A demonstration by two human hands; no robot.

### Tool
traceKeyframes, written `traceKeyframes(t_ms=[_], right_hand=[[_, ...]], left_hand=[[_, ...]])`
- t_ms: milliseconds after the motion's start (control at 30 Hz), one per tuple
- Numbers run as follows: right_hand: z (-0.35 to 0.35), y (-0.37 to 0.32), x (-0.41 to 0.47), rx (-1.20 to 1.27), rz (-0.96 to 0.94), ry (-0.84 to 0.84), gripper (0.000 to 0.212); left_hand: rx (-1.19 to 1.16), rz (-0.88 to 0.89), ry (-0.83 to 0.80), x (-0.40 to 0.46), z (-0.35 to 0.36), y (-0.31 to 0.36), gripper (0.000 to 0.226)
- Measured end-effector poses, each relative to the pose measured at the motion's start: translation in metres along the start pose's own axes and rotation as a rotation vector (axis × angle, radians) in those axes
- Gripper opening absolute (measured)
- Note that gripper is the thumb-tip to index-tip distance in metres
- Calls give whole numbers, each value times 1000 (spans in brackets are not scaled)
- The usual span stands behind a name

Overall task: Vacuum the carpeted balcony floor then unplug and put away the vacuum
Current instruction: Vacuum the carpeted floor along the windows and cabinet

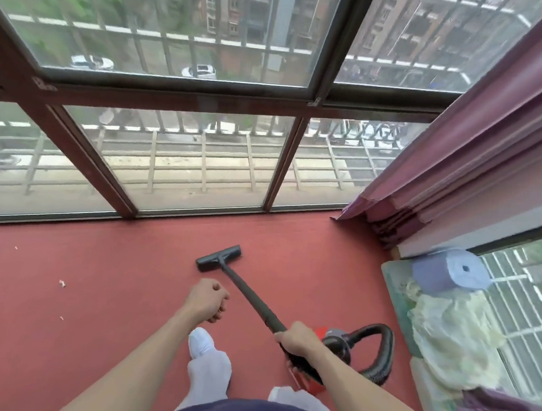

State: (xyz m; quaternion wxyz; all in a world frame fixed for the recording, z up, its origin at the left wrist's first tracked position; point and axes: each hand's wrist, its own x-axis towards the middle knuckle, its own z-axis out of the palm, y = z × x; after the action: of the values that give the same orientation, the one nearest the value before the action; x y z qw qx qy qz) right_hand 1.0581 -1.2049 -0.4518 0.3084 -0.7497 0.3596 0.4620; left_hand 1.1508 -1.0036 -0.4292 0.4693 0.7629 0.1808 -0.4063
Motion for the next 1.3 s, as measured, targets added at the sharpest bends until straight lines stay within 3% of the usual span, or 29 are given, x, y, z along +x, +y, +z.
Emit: traceKeyframes(t_ms=[100,300,600,833,1000,1300], right_hand=[[1,21,-6,-80,-59,8,30],[1,90,-27,-214,-182,29,23],[-4,178,-63,-233,-252,55,23],[7,223,-87,-282,-284,75,19],[32,258,-105,-426,-302,109,33],[103,338,-138,-613,-365,162,29]], left_hand=[[-31,-11,73,-25,16,-17,17],[-59,-36,184,-79,70,-60,13],[30,17,81,-151,191,-74,14],[79,82,111,-194,218,-93,13],[26,62,142,-231,220,-139,13],[-229,-20,169,-314,253,-263,14]])
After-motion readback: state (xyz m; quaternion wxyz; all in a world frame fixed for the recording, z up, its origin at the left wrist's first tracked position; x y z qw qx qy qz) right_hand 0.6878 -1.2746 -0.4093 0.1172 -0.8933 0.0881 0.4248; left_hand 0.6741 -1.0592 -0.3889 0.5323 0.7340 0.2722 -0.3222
